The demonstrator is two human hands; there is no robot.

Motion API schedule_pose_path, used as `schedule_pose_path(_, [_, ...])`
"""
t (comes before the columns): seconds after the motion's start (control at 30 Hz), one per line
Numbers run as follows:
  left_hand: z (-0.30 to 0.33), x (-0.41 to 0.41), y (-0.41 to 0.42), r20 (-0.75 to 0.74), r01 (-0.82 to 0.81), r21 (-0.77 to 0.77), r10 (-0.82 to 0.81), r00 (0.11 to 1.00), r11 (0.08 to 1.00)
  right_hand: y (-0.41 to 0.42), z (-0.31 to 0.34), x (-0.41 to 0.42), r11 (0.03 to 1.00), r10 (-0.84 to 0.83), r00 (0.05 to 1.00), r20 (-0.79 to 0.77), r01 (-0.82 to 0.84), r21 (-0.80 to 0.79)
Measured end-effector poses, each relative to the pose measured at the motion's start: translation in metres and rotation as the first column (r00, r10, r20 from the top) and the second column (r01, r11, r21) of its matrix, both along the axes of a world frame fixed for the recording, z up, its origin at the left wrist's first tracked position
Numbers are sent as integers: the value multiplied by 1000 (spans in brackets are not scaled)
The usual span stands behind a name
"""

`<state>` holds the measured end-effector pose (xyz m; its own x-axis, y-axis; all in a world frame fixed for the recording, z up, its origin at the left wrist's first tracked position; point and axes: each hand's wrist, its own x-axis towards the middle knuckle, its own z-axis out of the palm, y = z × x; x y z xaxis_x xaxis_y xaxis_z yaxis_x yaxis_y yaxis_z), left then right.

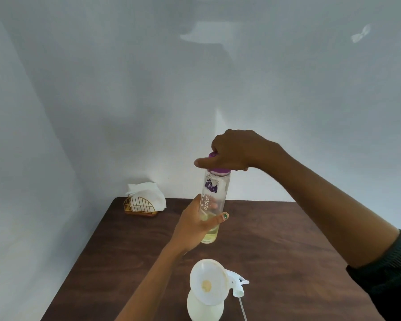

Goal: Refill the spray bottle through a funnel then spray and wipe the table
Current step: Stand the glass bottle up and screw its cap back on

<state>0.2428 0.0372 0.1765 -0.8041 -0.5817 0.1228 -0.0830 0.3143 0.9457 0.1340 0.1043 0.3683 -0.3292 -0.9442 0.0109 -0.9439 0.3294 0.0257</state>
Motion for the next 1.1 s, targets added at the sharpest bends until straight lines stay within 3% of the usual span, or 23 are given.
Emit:
schedule_pose_path(0.07, [-1, -1, 1, 10, 2, -19, -2, 1000, 1000, 1, -1, 5, 998, -68, 990, -127, 66, -15])
schedule_pose_path(0.17, [-1, 0, 1, 7, -4, -4, 4, 1000, 1000, 2, 4, -3, 994, -96, 990, -99, 89, -70])
schedule_pose_path(0.27, [1, 2, 1, -5, -14, 25, 14, 1000, 1000, 4, 10, -16, 990, 138, 971, 197, -126, -70])
schedule_pose_path(0.37, [0, 2, -1, -15, -22, 34, 23, 1000, 999, 8, 12, -20, 933, 334, 829, 448, -357, -36])
schedule_pose_path(0.47, [-2, 3, 0, -18, -19, 29, 20, 1000, 999, 8, 10, -16, 980, 191, 927, 324, -199, -8])
schedule_pose_path(0.6, [-3, 3, 0, -24, -39, 44, 41, 999, 998, 7, 12, -11, 999, -18, 999, -30, 18, -27])
schedule_pose_path(0.7, [-1, 4, 0, -15, -49, 51, 50, 999, 998, 9, 13, -15, 983, 81, 997, -3, -80, -163])
schedule_pose_path(0.77, [0, 4, 0, -16, -44, 47, 45, 999, 998, 7, 11, -18, 948, 270, 947, 172, -231, -219])
schedule_pose_path(0.87, [1, 4, 1, -33, -38, 46, 39, 999, 998, 9, 9, -16, 926, 371, 826, 424, -361, -107])
schedule_pose_path(0.93, [-1, 5, 0, -31, -33, 38, 34, 999, 999, 7, 6, -13, 942, 331, 877, 347, -328, -69])
schedule_pose_path(1.1, [-6, 8, -3, -28, -45, 49, 46, 999, 998, 6, 6, -13, 999, 18, 998, 60, -15, -47])
